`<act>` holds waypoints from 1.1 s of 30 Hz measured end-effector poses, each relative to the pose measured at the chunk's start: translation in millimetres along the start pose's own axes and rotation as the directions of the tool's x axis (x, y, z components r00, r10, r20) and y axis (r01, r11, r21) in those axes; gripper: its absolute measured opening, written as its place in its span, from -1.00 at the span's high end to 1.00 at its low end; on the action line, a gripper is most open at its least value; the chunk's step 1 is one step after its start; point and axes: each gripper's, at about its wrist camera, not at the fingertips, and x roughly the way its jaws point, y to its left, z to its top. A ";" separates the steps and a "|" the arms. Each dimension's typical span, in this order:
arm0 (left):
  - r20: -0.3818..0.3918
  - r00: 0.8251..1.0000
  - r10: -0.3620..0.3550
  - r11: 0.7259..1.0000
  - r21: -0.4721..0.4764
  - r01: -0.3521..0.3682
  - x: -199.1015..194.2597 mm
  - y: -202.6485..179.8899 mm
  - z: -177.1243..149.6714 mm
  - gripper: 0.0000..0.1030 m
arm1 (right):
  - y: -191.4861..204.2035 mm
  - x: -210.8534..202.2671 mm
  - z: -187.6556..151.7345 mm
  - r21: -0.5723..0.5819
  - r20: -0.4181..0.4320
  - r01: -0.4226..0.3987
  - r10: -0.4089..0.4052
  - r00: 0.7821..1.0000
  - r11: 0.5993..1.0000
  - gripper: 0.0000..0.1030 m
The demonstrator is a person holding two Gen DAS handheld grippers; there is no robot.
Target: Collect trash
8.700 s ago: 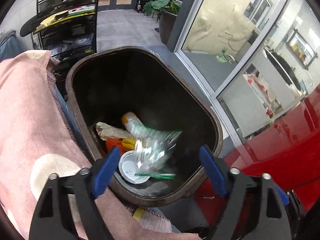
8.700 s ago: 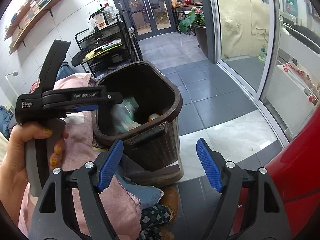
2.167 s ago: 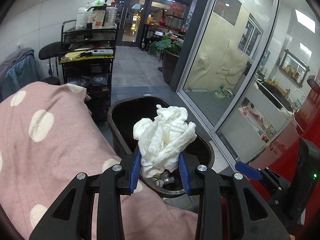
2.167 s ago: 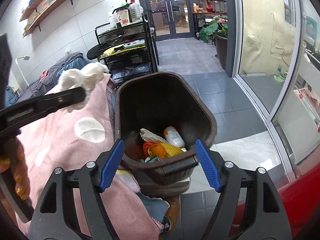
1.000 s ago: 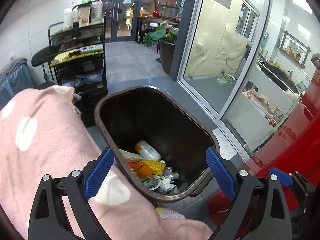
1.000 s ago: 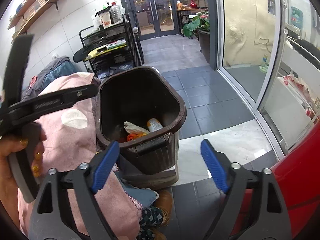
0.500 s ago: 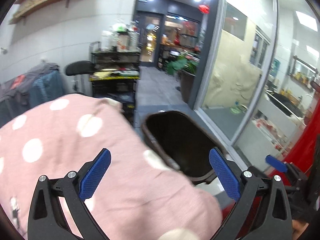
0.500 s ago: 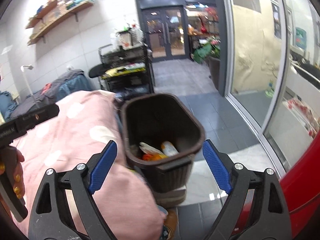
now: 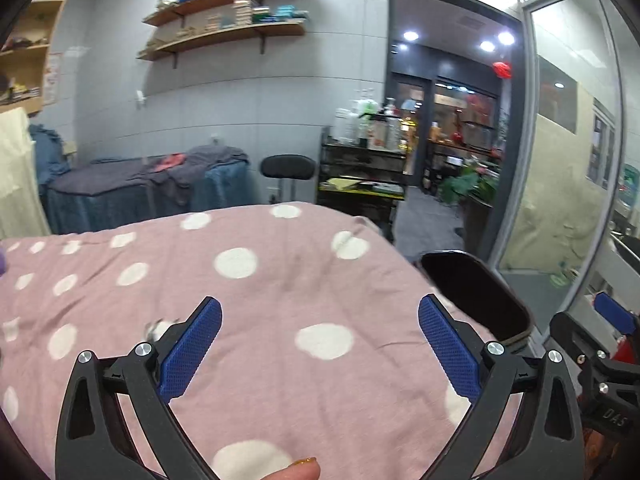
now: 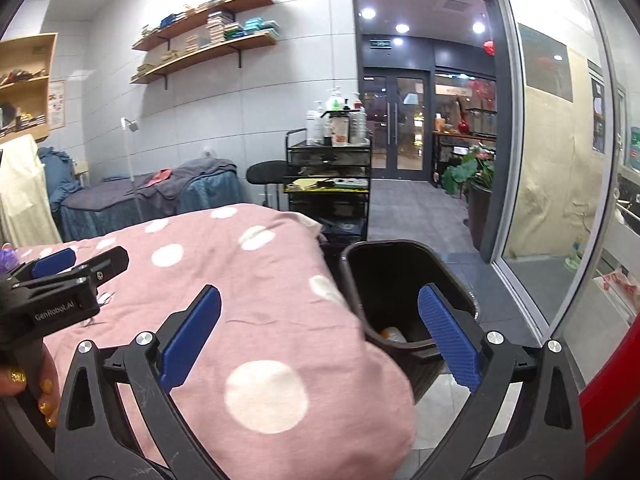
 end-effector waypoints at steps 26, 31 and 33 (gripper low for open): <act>0.104 0.981 0.163 0.986 -0.055 -0.158 -57.5 32.8 -11.2 -0.88 | 30.9 -42.7 1.5 -0.025 0.077 -0.048 0.049 0.996 0.999 -0.89; 0.106 0.982 0.159 0.986 -0.061 -0.153 -58.6 33.5 -10.7 -0.88 | 30.3 -42.9 1.4 -0.022 0.074 -0.053 0.054 0.996 0.998 -0.89; 0.105 0.981 0.161 0.986 -0.061 -0.155 -58.6 34.2 -10.7 -0.88 | 30.4 -43.2 1.4 -0.022 0.075 -0.053 0.054 0.996 0.998 -0.89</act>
